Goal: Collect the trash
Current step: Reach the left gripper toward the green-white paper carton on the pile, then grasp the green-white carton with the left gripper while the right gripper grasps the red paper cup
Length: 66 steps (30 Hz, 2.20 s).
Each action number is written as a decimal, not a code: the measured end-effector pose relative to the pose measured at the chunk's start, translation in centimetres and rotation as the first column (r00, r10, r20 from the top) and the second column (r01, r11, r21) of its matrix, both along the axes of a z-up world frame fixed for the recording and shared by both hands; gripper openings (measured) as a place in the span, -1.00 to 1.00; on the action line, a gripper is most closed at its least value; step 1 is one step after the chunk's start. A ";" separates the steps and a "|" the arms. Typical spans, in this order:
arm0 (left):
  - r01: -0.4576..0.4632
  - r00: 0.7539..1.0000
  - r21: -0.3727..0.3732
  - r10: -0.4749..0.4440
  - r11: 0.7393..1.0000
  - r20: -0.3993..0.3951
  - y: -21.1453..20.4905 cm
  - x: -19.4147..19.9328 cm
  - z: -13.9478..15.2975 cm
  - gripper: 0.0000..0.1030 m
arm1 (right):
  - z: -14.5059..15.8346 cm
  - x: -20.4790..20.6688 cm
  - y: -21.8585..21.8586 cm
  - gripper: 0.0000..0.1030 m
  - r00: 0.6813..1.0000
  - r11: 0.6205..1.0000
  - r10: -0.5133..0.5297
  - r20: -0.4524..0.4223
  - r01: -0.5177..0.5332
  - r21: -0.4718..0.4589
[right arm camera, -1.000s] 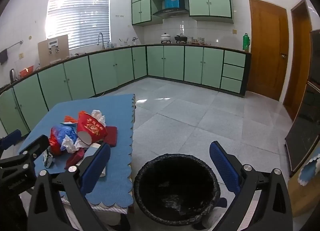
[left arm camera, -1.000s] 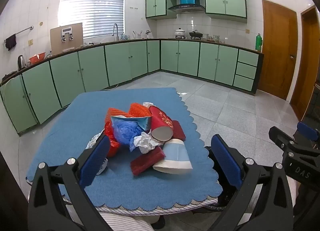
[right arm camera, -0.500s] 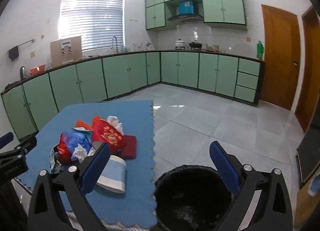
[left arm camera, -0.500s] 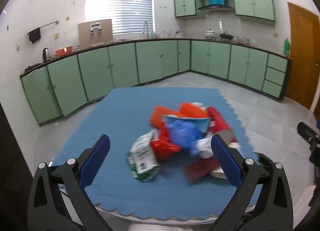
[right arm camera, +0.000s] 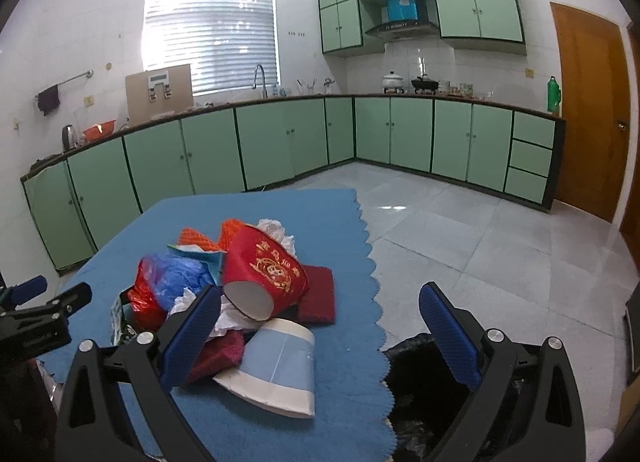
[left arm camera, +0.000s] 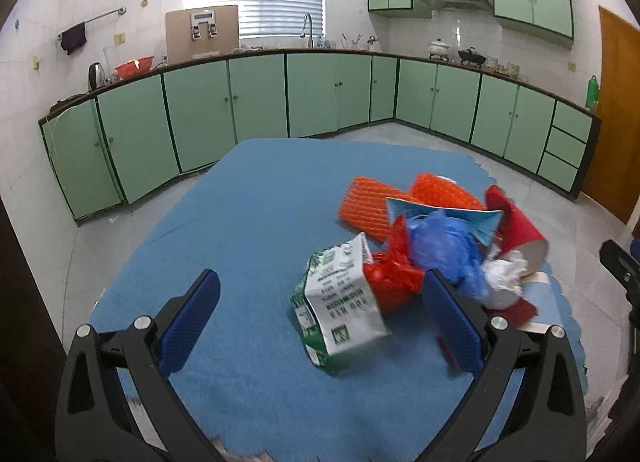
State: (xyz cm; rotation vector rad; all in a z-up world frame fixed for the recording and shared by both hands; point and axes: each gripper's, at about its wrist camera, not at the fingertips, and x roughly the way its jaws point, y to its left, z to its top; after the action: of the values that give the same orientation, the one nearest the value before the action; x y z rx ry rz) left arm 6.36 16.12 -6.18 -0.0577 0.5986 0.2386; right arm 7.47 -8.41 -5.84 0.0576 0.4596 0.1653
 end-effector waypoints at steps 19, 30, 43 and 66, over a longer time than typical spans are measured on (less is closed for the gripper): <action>-0.008 0.993 -0.083 -0.002 0.997 -0.120 4.3 5.7 -3.3 0.90 | -0.7 3.4 3.0 0.88 0.998 0.997 0.056 -0.041 -0.058 -0.055; -0.027 0.996 -0.111 0.018 0.993 -0.082 5.9 4.4 -2.6 0.45 | -0.8 3.7 4.1 0.88 0.995 0.994 0.077 -0.056 -0.081 -0.067; 0.026 0.997 -0.159 -0.038 0.987 -0.074 4.3 4.8 -3.4 -0.40 | -0.3 3.7 3.7 0.88 0.996 0.995 0.075 -0.055 -0.079 -0.060; 0.012 0.992 -0.180 -0.034 0.984 -0.122 3.7 4.9 -3.5 -0.73 | 0.3 4.5 4.6 0.82 0.994 0.993 0.107 -0.027 -0.108 -0.044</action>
State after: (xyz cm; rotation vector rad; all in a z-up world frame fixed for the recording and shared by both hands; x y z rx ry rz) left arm 11.31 19.85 -9.72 -0.2108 0.7444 0.1658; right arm 11.94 -3.85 -5.50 -0.0099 0.4906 0.2598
